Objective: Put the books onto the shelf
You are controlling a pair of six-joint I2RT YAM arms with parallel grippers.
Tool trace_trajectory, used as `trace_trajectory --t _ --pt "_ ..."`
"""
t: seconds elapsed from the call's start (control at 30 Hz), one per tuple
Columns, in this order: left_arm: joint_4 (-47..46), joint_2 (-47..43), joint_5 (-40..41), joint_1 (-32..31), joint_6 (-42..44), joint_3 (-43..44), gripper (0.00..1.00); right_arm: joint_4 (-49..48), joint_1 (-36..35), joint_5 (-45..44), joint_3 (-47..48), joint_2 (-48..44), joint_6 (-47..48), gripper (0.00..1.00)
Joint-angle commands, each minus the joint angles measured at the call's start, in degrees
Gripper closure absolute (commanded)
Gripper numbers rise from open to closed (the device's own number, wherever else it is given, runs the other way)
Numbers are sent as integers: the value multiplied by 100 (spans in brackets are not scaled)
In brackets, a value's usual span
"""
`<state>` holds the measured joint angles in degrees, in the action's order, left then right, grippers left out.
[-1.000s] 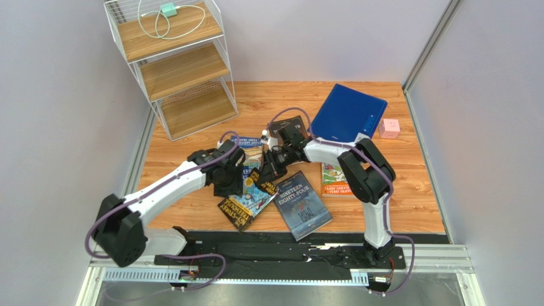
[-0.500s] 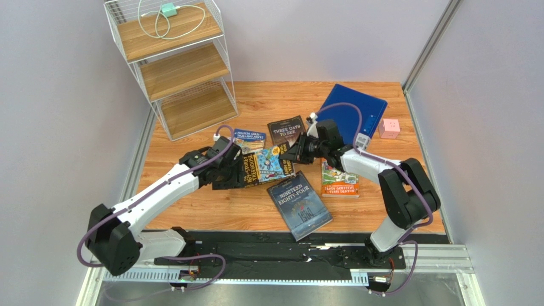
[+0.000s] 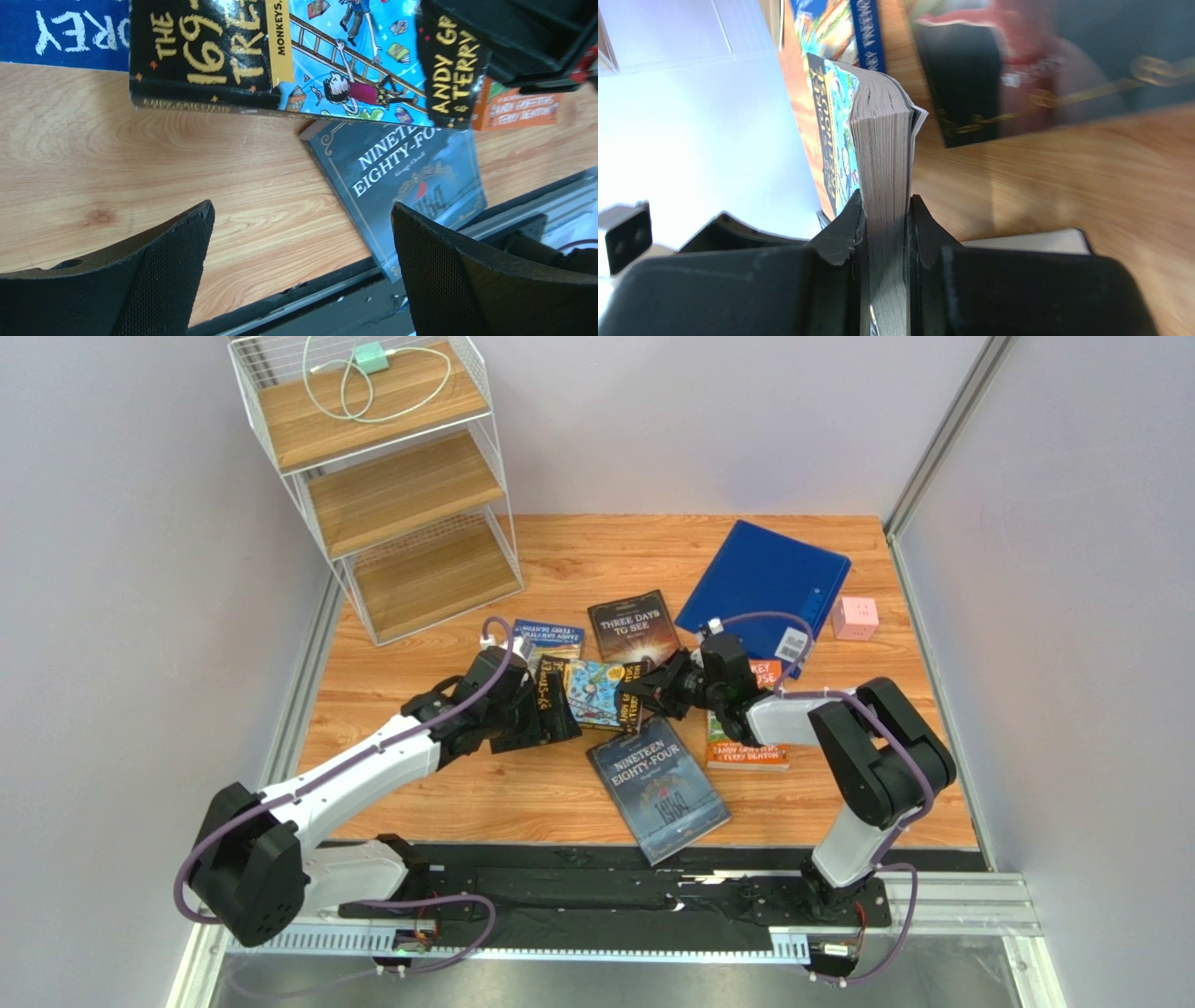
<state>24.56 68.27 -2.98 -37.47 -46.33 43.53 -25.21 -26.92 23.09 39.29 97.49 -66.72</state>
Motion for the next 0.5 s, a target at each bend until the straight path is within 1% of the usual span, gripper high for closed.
trace_trajectory --t 0.0,0.03,0.13,0.17,0.27,0.3,0.33,0.4,0.43,0.47 --pt "-943 -498 60 -14 -456 -230 0 -845 20 -980 -404 -458 -947 100" --pt "-1057 -603 87 -23 -561 -318 0 -793 20 -1252 -439 -659 -1114 100" --pt "-1435 -701 289 -14 -632 -493 0 -442 29 -1648 -483 -1107 -1308 100" --pt "-1749 -710 290 -14 -641 -555 0 -371 20 -1720 -510 -1231 -1430 100" --pt "-2217 -509 255 3 -623 -600 0 -73 29 -2071 -562 -1767 -1572 100" --pt "-2271 -412 228 3 -623 -556 0 233 29 -2185 -536 -1925 -1572 100" --pt "-2428 -193 176 12 -632 -486 0 375 37 -2473 -519 -2232 -1581 100" --pt "-2814 10 -79 38 -711 -433 0 683 63 -2573 -397 -2479 -1459 100" --pt "-3373 185 -193 56 -746 -459 0 789 72 -2547 -335 -2663 -1371 100" --pt "-3666 274 -420 108 -781 -468 0 990 99 -2520 -282 -2752 -1301 100"
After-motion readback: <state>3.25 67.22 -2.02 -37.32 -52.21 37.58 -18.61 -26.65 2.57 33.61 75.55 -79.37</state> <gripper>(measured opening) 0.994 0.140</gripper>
